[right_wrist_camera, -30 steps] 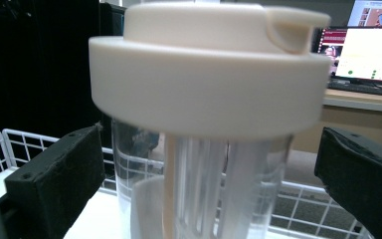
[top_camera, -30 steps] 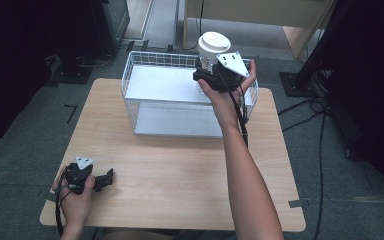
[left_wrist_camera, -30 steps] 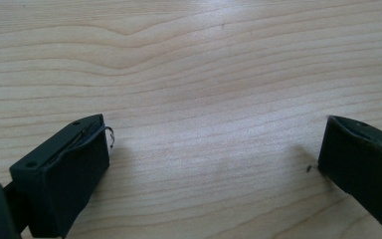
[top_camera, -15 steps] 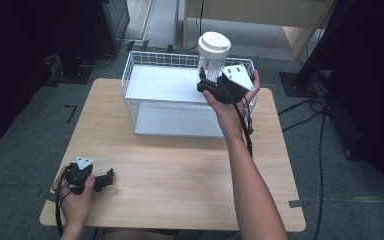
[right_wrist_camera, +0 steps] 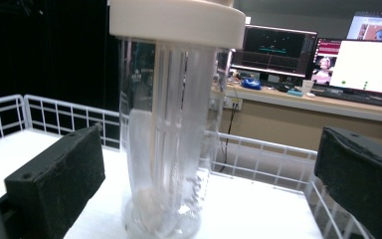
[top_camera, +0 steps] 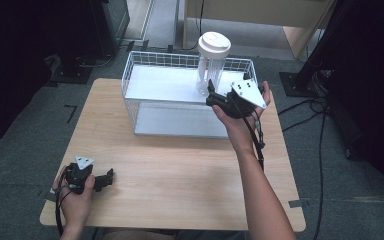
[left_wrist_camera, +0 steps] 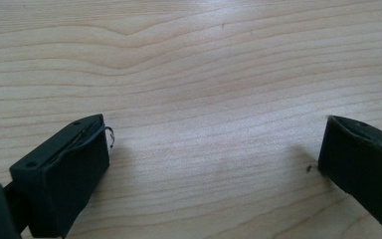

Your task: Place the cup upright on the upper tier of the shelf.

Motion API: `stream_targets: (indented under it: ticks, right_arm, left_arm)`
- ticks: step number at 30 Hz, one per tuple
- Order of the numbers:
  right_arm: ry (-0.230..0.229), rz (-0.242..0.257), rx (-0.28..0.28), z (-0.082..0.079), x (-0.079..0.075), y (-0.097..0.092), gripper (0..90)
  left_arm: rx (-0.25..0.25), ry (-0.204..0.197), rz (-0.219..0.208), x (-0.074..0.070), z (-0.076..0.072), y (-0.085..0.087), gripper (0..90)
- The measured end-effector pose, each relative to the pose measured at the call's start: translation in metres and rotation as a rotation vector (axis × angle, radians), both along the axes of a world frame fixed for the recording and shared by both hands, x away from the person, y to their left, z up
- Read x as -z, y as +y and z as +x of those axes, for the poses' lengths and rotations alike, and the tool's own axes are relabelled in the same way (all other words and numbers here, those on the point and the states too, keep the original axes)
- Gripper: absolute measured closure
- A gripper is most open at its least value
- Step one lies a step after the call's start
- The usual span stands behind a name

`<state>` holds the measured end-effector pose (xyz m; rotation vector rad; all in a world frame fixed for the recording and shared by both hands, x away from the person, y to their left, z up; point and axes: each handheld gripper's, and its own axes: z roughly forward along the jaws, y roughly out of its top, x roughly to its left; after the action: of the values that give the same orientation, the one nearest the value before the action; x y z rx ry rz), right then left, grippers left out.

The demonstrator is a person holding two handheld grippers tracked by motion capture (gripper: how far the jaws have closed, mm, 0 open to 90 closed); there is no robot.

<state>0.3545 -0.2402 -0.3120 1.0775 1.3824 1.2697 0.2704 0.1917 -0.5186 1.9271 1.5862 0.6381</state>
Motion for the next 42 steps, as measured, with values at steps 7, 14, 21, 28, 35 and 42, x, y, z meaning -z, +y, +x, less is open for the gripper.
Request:
stream_targets:
  ticks: [7,14,21,28,35,42]
  right_arm:
    - [0.007,-0.016,-0.005,-0.018,0.01,-0.012,0.0]
    - [0.034,-0.024,-0.006,-0.035,0.03,-0.025,0.0]
    - [0.059,-0.011,0.007,-0.049,0.049,-0.038,0.0]
    - [0.09,-0.013,0.018,-0.062,0.069,-0.05,0.0]
    - [0.111,-0.002,0.03,-0.073,0.083,-0.06,0.0]
    - [0.135,0.003,0.051,-0.086,0.097,-0.071,0.0]
  left_arm:
    - [-0.001,-0.002,-0.001,0.0,0.0,0.0,0.0]
    - [-0.001,-0.002,0.0,0.0,0.0,0.0,0.0]
    - [0.0,0.0,0.0,0.0,0.0,0.0,0.0]
    - [-0.003,-0.002,-0.003,0.0,0.0,0.0,0.0]
    - [-0.001,0.0,-0.001,0.0,0.0,0.0,0.0]
    - [-0.002,0.0,-0.002,0.0,0.0,0.0,0.0]
